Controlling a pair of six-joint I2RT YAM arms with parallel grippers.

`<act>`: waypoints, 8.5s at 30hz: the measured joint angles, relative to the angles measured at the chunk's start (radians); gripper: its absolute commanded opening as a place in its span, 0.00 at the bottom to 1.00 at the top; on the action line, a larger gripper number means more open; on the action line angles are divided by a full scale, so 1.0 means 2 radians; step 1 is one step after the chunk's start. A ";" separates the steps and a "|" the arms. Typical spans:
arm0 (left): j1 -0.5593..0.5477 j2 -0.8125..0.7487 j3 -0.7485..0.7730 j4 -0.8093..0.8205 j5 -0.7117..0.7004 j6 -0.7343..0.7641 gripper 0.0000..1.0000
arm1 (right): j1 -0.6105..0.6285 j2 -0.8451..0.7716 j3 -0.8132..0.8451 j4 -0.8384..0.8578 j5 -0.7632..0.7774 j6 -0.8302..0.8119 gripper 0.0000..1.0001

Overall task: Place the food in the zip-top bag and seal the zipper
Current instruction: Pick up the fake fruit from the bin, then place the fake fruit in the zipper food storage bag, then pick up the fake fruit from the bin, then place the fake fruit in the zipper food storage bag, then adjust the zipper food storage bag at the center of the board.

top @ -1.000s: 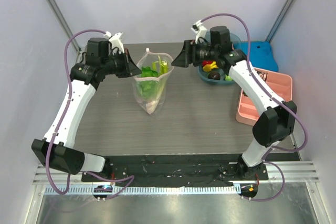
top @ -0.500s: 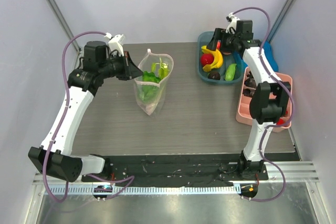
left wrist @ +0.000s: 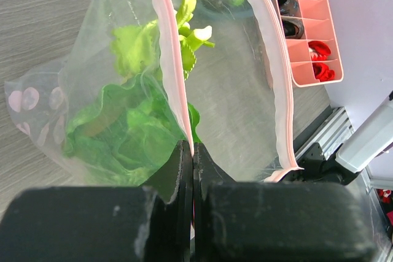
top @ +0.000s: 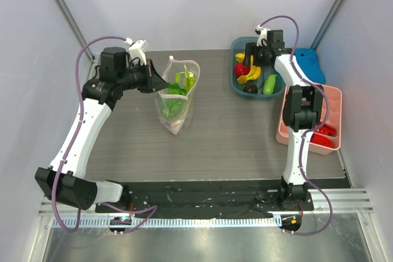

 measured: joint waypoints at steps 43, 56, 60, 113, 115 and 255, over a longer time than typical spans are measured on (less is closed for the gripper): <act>0.000 0.013 0.001 0.006 0.006 -0.002 0.00 | 0.035 0.068 0.011 0.023 0.061 -0.047 0.90; 0.000 0.019 0.001 0.005 0.010 -0.002 0.00 | 0.035 0.094 0.044 0.058 0.061 -0.024 0.73; 0.000 0.022 0.002 0.005 0.010 0.000 0.00 | 0.035 0.096 0.042 0.059 0.059 -0.019 0.48; 0.013 0.026 0.005 0.052 0.045 -0.073 0.00 | 0.221 -0.279 -0.113 0.035 -0.199 0.060 1.00; 0.013 0.026 0.005 0.054 0.045 -0.075 0.00 | 0.172 -0.279 -0.103 0.037 -0.207 0.080 0.98; -0.012 0.020 0.125 -0.061 0.013 0.015 0.00 | 0.221 -0.193 0.039 -0.047 -0.273 0.224 0.01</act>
